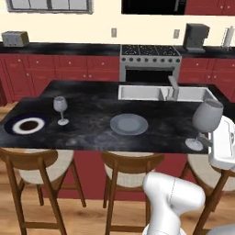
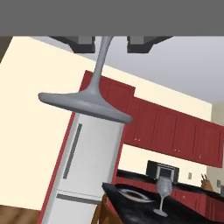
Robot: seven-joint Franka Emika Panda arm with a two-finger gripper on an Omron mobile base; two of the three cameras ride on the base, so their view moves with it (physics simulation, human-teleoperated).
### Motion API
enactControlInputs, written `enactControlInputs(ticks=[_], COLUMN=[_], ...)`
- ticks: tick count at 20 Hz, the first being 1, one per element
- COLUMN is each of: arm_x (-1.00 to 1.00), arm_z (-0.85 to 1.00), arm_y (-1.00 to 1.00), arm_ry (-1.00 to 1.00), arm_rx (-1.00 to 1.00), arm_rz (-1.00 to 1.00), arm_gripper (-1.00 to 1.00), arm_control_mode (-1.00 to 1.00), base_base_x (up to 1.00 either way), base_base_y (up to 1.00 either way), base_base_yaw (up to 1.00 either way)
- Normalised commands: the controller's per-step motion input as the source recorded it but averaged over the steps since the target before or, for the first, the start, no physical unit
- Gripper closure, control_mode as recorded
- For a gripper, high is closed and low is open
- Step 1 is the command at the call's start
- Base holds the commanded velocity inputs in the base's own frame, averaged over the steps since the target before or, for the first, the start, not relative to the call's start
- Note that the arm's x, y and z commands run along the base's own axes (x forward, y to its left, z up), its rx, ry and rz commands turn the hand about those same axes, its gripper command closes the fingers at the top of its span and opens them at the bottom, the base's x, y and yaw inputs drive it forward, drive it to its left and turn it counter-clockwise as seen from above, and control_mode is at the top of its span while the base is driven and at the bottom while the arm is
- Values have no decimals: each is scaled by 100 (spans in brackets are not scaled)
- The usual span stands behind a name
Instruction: Retrieve the wine glasses from the counter and place one next to each plate.
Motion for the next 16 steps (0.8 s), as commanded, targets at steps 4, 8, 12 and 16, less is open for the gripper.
enactControlInputs(ticks=[4, 8, 12, 16], arm_x=[0, 0, 0, 23], arm_z=[0, 0, 0, 0], arm_y=[0, 0, 0, -3], arm_ry=[0, 0, 0, 4], arm_rx=[0, 0, 0, 0], arm_rz=[0, 0, 0, -3], arm_gripper=[100, 100, 100, 100], arm_control_mode=[100, 100, 100, -100], base_base_x=[94, 61, 71, 58], base_base_y=[-65, -17, 0, -4], base_base_yaw=[31, 1, -18, -14])
